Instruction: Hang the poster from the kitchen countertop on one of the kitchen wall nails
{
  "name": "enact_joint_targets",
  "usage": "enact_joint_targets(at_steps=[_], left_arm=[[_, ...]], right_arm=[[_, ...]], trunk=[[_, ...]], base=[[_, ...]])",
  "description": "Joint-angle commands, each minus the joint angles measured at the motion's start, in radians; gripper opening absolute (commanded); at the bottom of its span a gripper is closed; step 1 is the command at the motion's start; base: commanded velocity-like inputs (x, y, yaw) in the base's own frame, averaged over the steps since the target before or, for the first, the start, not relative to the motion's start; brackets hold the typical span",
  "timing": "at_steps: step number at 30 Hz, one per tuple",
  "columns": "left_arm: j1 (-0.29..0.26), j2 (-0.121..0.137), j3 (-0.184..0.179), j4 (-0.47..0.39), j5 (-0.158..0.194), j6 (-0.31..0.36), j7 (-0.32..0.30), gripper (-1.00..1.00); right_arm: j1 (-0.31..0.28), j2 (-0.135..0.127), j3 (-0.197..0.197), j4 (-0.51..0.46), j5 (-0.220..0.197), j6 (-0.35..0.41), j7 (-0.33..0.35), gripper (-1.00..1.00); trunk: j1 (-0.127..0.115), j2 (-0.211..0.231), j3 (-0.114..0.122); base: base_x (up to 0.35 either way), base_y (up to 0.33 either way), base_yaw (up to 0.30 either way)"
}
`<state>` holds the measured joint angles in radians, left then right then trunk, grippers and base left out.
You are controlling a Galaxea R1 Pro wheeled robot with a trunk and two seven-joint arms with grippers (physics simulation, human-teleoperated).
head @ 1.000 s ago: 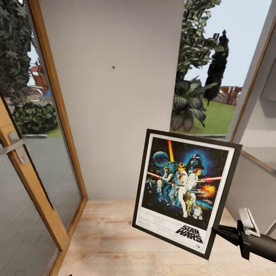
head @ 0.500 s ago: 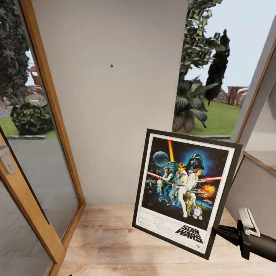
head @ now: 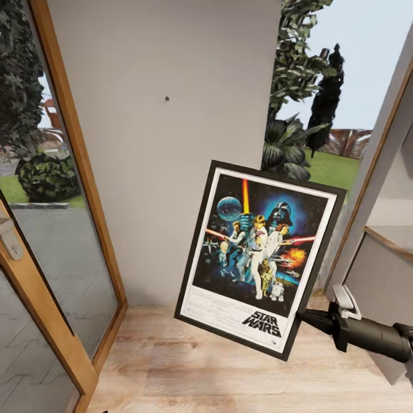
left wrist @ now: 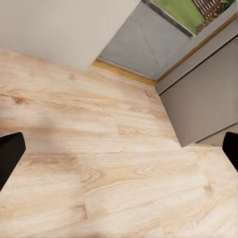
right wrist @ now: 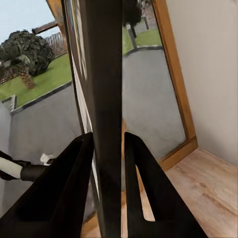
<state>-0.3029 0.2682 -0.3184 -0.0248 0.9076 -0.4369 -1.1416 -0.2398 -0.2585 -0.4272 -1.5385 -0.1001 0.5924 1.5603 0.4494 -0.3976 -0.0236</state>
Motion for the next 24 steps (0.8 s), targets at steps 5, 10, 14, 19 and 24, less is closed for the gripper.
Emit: enact_joint_targets(at_steps=[5, 10, 14, 19, 24], left_arm=[[-0.001, 0.000, -0.008, 0.000, 0.008, -0.005, -0.001, 1.00], [-0.001, 0.000, -0.009, 0.000, 0.008, -0.005, 0.032, 1.00], [-0.001, 0.000, -0.009, 0.000, 0.008, -0.005, 0.042, 1.00], [-0.001, 0.000, -0.008, 0.000, 0.008, -0.005, 0.044, 1.00], [-0.001, 0.000, -0.008, 0.000, 0.008, -0.005, 0.046, 1.00]], right_arm=[[-0.125, 0.001, 0.063, 0.000, -0.008, 0.053, 0.004, -1.00], [-0.354, 0.000, 0.272, 0.000, -0.006, 0.224, -0.014, -1.00], [-0.474, 0.000, 0.342, 0.000, -0.004, 0.316, -0.069, -1.00], [-0.639, -0.001, 0.454, 0.002, 0.005, 0.385, -0.096, -1.00], [-0.812, 0.010, 0.518, 0.049, 0.009, 0.402, -0.171, -1.00]], trunk=[[0.001, -0.002, -0.002], [0.001, -0.002, -0.002], [0.001, -0.002, -0.002], [0.001, -0.002, -0.002], [0.001, -0.002, -0.002]], base=[[0.000, 0.000, 0.000], [0.000, 0.000, 0.000], [0.000, 0.000, 0.000], [0.000, 0.000, 0.000], [0.000, 0.000, 0.000]])
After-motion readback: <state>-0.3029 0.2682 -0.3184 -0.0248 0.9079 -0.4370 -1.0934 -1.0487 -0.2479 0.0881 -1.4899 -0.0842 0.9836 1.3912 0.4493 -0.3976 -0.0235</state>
